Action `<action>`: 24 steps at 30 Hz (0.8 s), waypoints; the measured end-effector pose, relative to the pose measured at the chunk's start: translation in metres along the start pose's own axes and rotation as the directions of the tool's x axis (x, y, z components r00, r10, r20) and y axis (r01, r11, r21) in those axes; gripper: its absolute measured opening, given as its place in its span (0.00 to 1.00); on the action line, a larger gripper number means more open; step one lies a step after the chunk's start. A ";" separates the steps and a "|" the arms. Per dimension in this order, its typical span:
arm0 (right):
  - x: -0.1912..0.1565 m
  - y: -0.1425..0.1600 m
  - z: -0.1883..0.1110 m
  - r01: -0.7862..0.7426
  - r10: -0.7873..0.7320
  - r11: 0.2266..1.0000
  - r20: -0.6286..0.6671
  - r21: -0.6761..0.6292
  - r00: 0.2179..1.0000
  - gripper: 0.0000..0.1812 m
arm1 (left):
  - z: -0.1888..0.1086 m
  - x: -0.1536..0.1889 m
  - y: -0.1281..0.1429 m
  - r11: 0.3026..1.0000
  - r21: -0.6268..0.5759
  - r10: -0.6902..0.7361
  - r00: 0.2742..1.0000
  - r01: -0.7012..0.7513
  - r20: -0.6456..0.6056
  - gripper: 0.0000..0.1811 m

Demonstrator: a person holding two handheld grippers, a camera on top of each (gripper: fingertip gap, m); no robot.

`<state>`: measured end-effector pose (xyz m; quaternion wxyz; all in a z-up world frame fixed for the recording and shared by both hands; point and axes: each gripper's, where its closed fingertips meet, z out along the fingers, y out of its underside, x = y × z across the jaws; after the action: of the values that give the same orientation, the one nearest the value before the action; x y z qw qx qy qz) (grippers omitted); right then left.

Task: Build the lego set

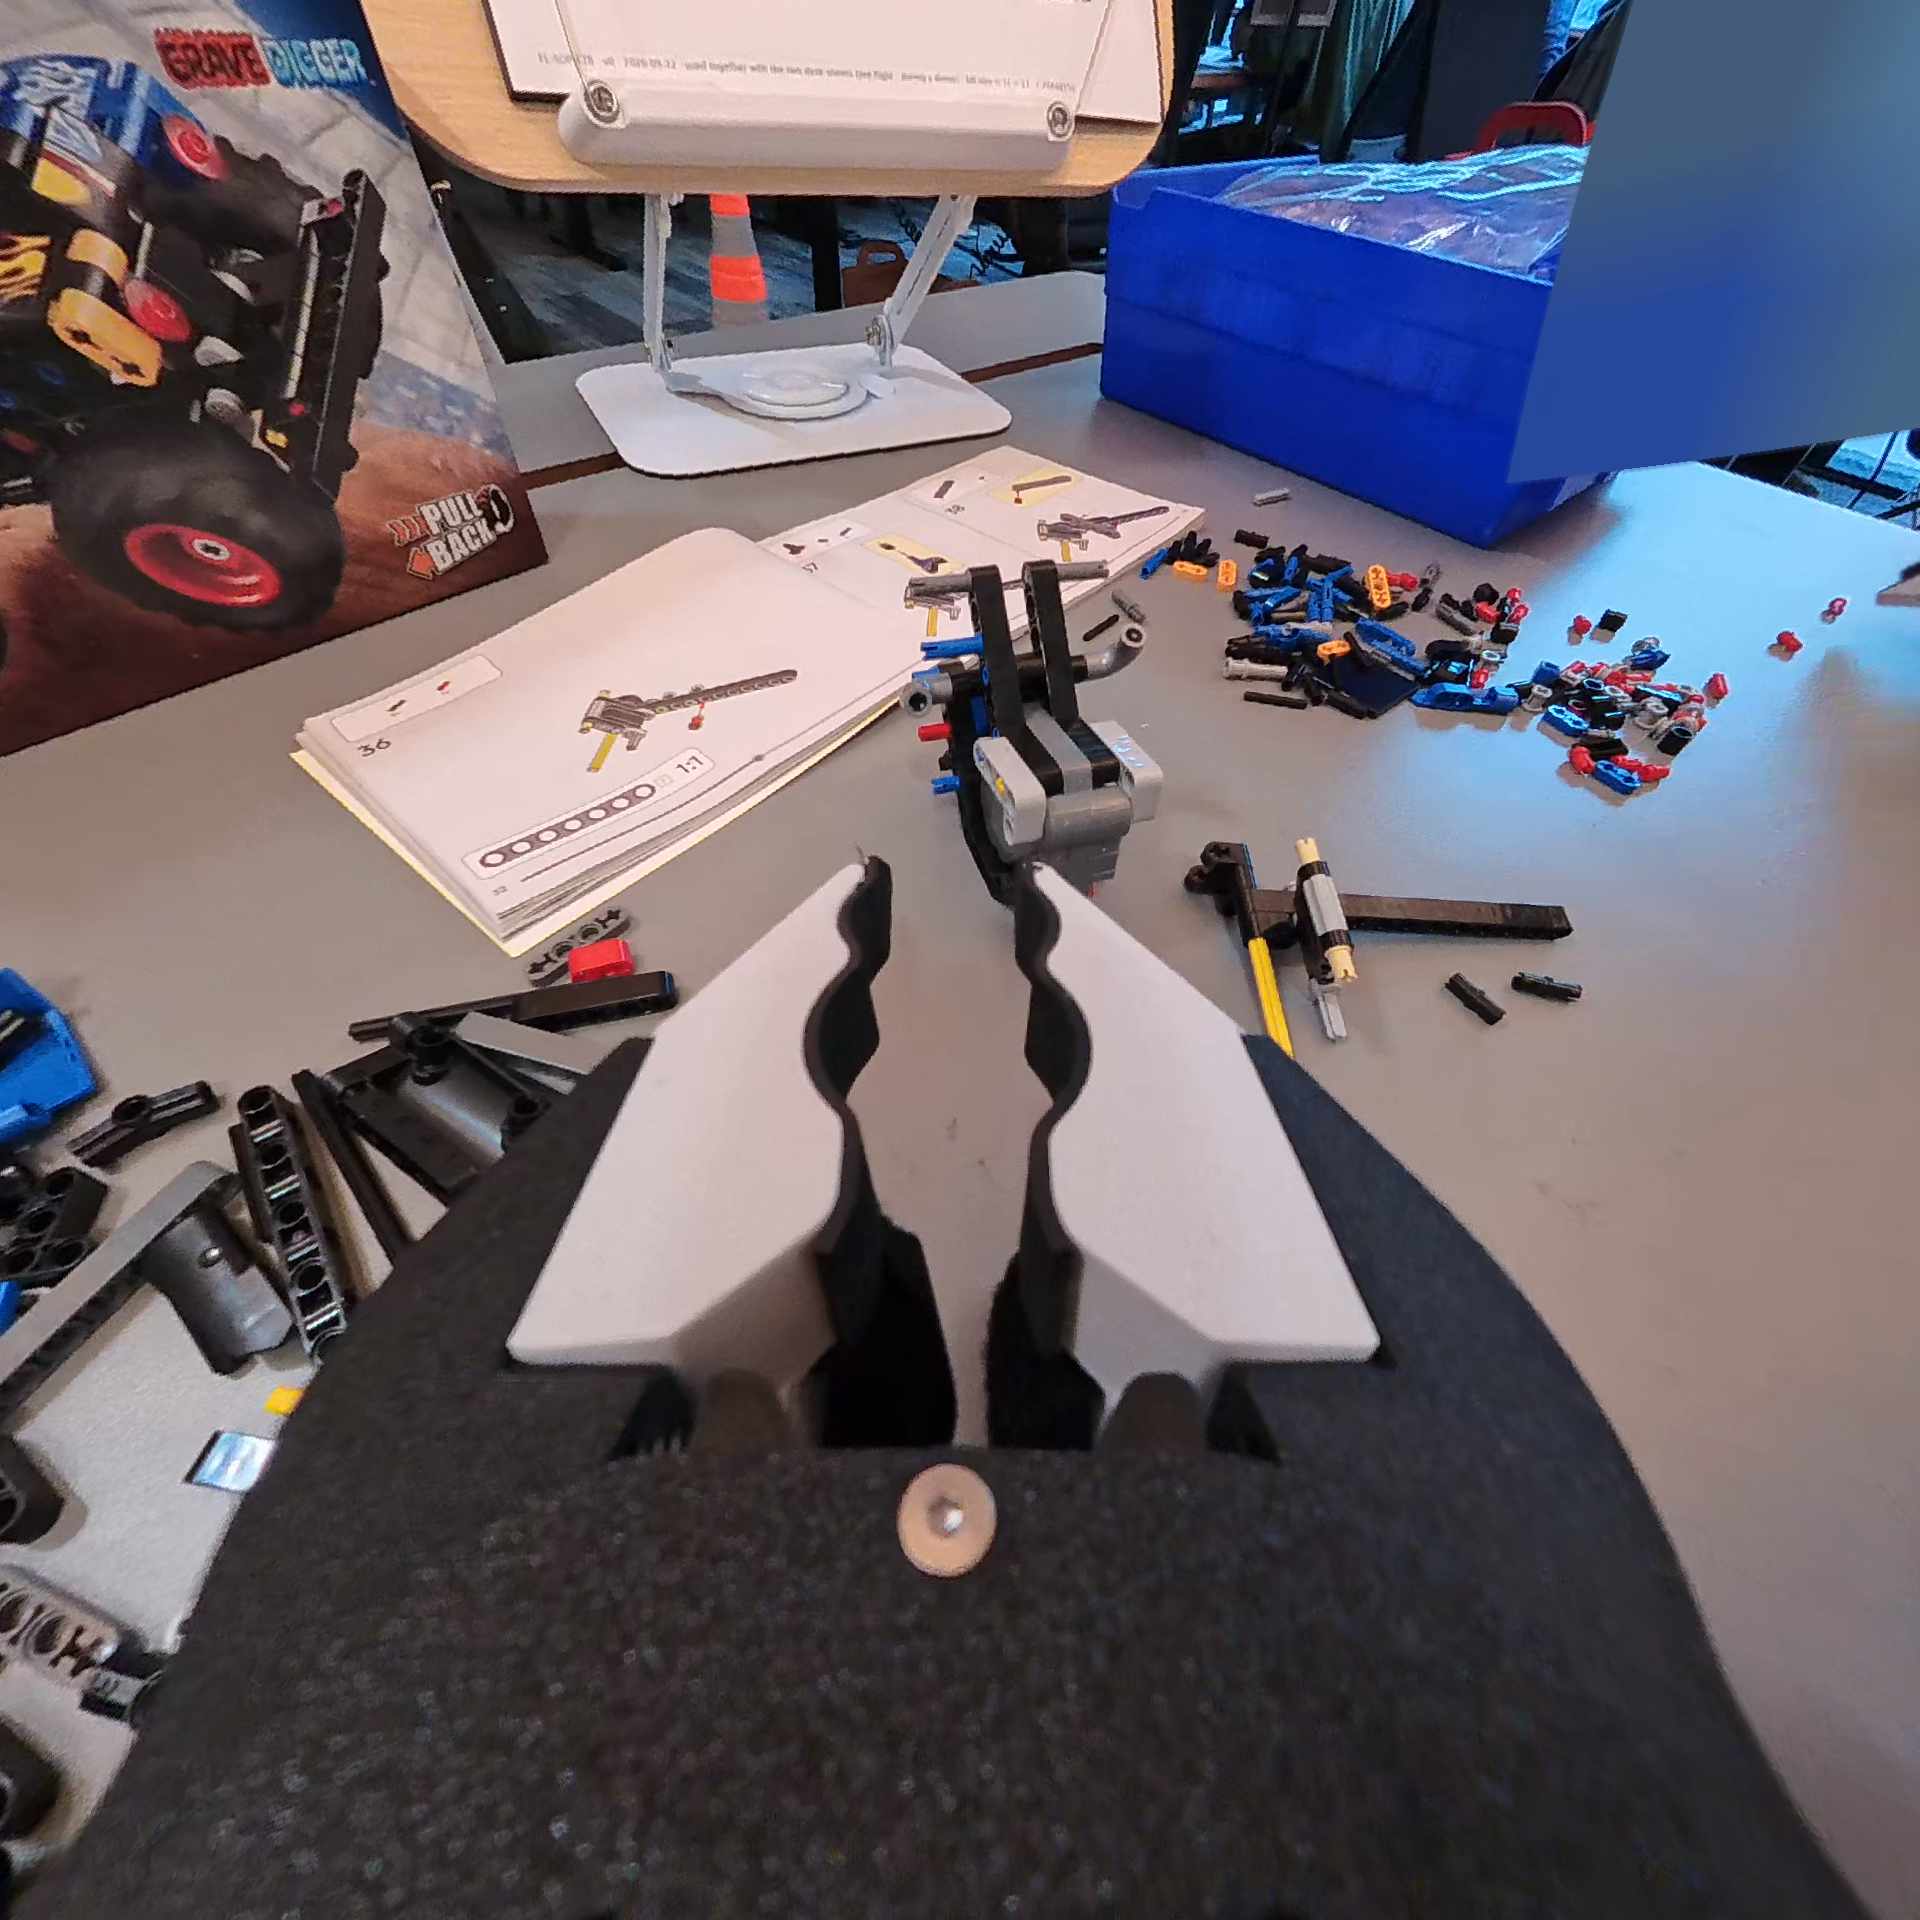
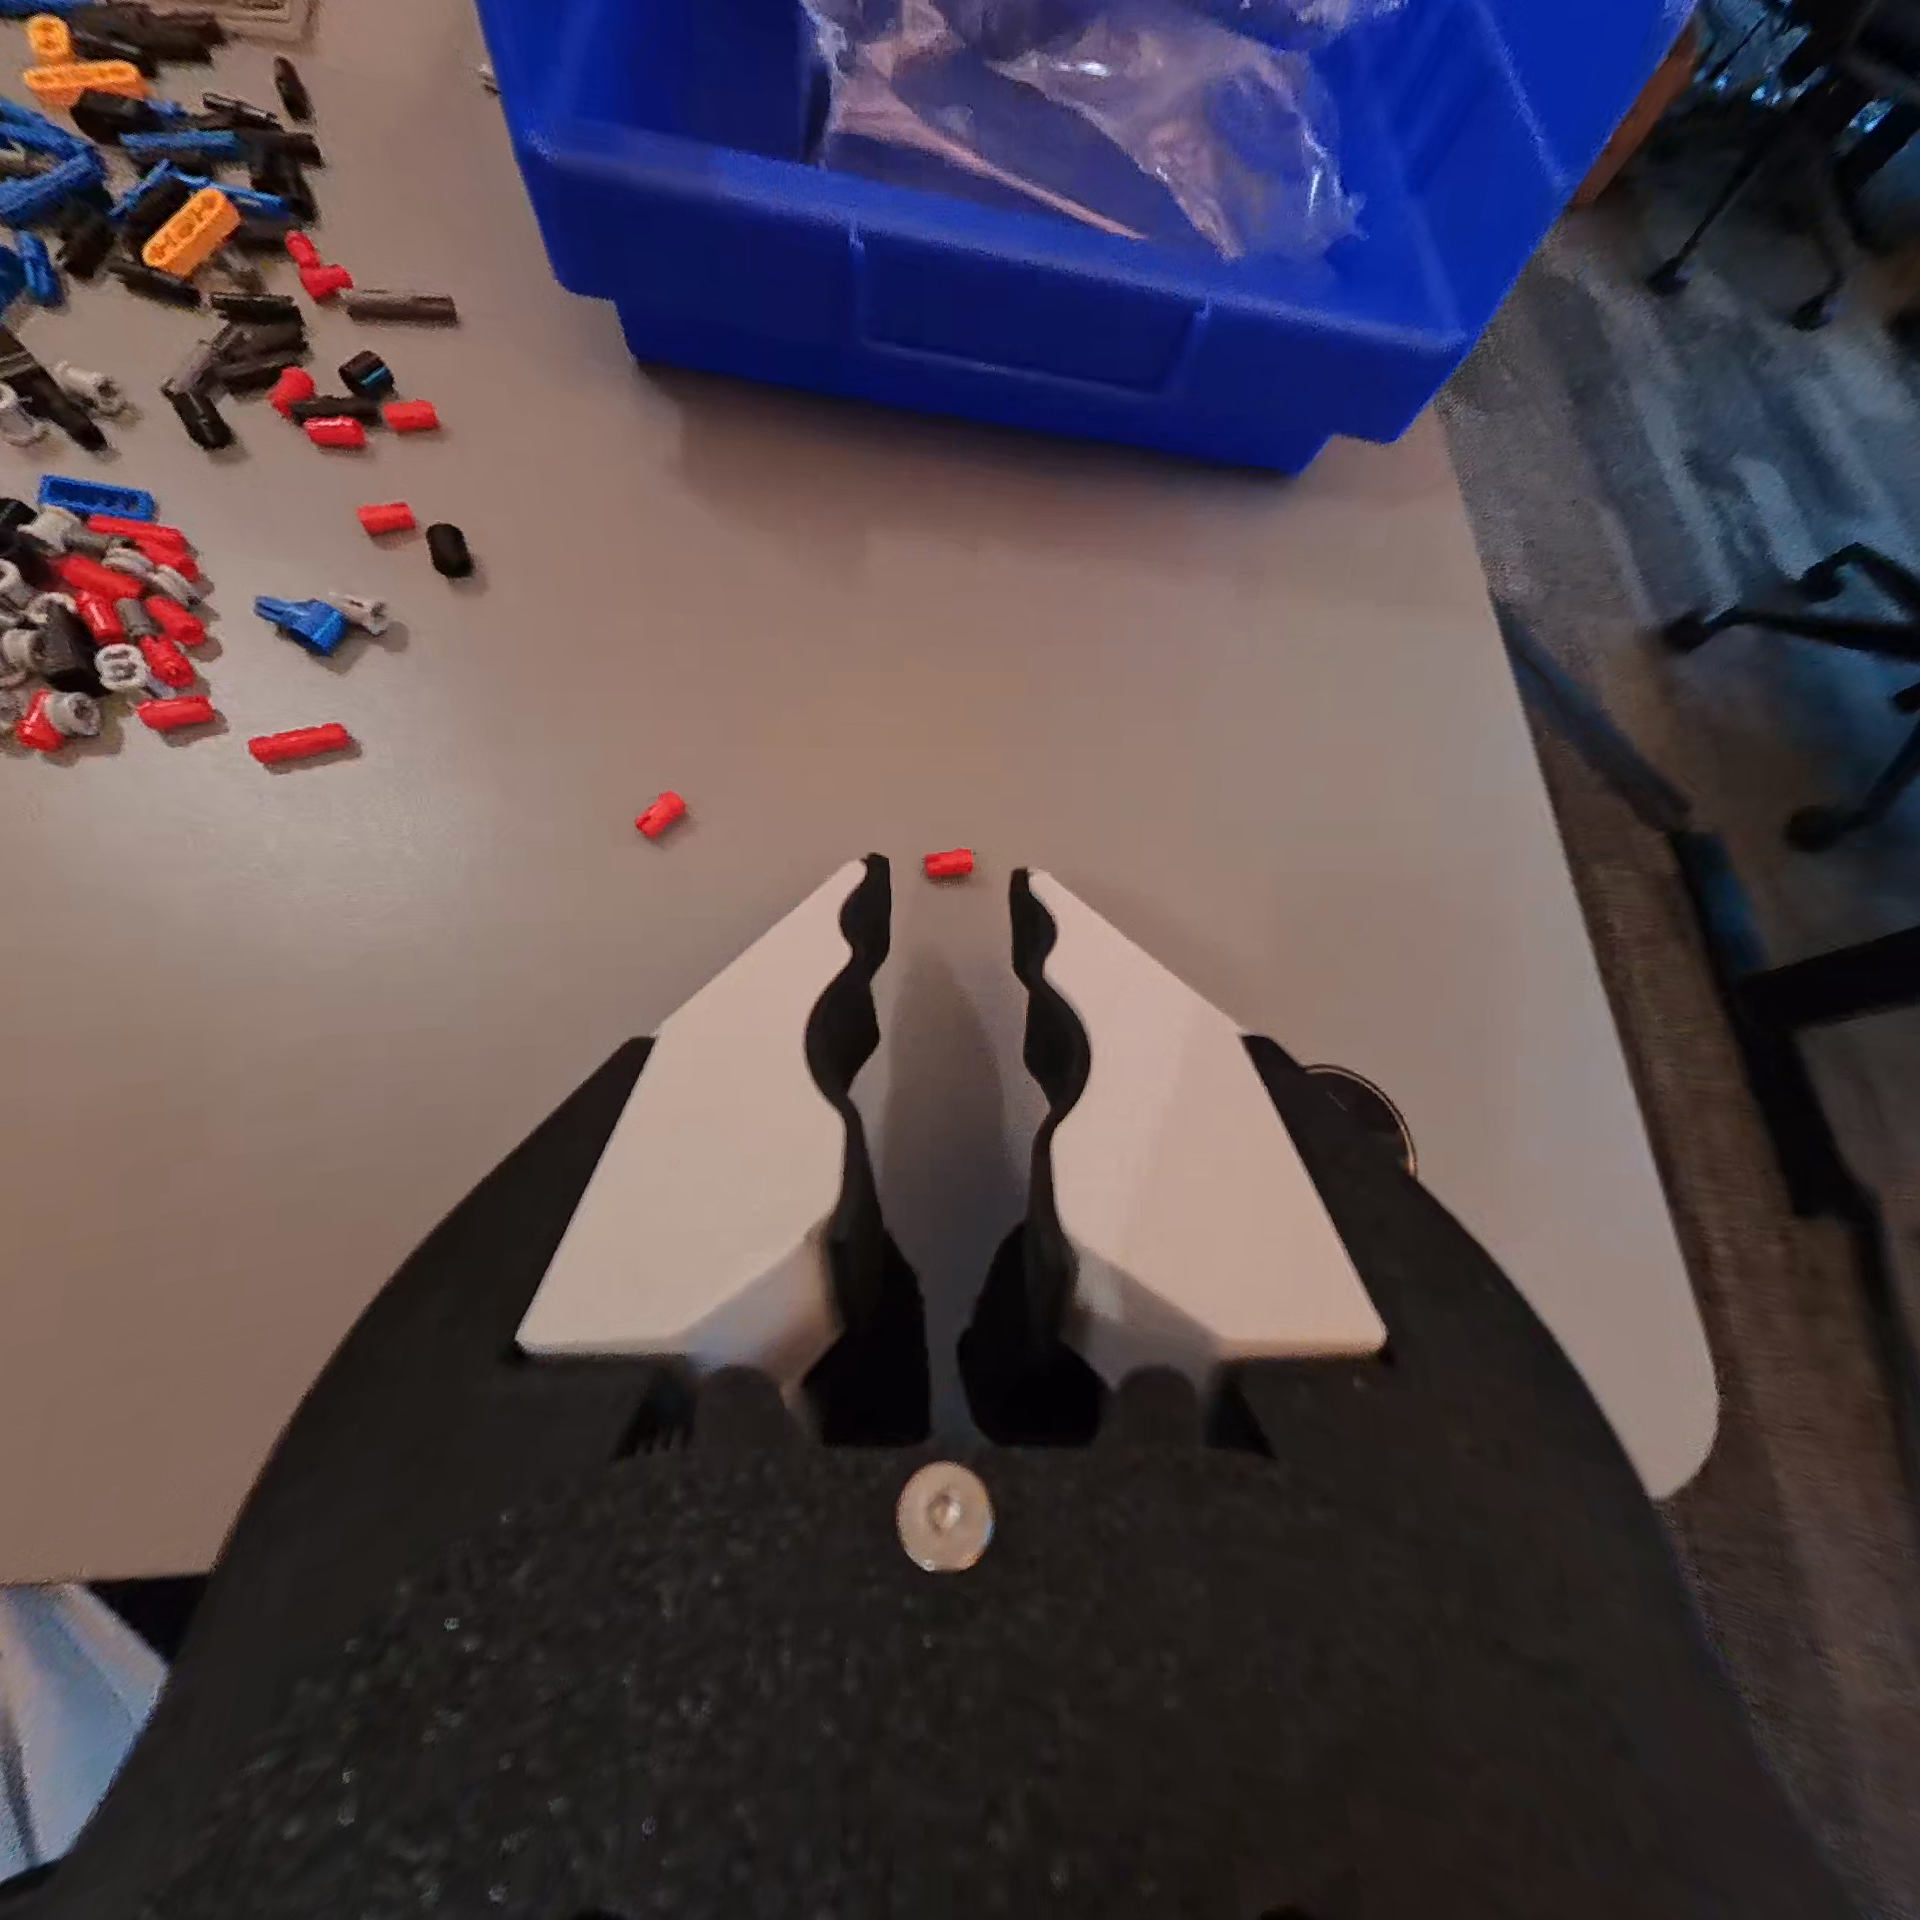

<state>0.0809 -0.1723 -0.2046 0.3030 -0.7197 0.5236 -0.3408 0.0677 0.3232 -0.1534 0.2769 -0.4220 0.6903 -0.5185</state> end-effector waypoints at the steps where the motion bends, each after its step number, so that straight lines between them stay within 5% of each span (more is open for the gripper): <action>1: 0.001 0.001 0.002 -0.003 0.003 1.000 0.010 0.000 1.000 0.12 | 0.000 0.000 0.000 1.000 -0.003 0.000 1.000 0.000 -0.002 0.12; 24: -0.014 -0.010 0.014 0.038 -0.038 0.999 0.146 0.001 0.989 0.04 | -0.001 0.001 -0.001 1.000 0.007 0.004 1.000 -0.004 -0.002 0.12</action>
<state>0.0949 -0.1553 -0.2074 0.3332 -0.7528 0.4867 -0.2923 0.0672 0.3227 -0.1518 0.2786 -0.4189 0.6897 -0.5208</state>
